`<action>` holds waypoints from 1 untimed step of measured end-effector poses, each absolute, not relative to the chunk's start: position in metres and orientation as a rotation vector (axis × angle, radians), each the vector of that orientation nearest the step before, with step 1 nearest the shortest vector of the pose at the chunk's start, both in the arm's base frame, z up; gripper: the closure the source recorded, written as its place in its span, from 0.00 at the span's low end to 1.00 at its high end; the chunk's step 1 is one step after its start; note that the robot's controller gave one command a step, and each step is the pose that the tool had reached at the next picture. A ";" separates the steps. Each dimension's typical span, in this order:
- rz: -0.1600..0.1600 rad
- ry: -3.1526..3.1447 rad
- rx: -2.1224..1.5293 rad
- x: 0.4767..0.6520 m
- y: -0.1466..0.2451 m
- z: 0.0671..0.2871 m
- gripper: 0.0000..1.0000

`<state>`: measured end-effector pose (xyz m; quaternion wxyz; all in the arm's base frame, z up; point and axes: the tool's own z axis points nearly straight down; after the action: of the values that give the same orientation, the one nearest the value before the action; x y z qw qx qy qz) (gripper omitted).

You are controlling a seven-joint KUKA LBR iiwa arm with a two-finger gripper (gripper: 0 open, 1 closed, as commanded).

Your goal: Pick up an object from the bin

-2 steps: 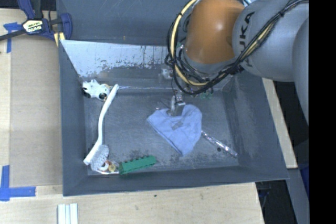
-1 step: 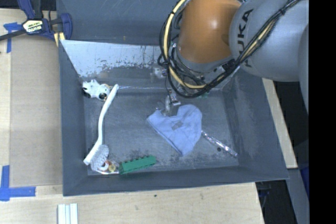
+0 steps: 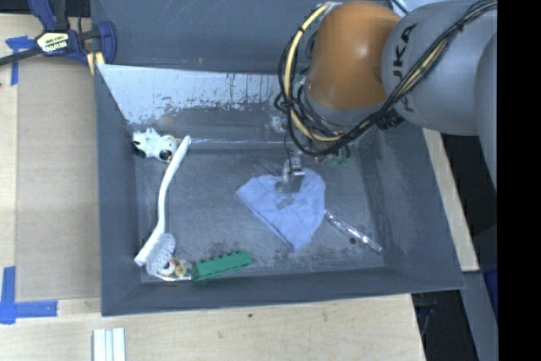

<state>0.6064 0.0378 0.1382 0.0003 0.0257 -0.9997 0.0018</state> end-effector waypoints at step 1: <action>-0.002 -3.122 0.483 0.607 0.040 0.137 0.00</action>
Offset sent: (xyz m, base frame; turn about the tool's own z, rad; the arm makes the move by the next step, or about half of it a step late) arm 0.0036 0.0032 0.0831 -0.0201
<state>0.6071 0.0401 0.1373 -0.0086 0.1530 -0.9882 -0.0006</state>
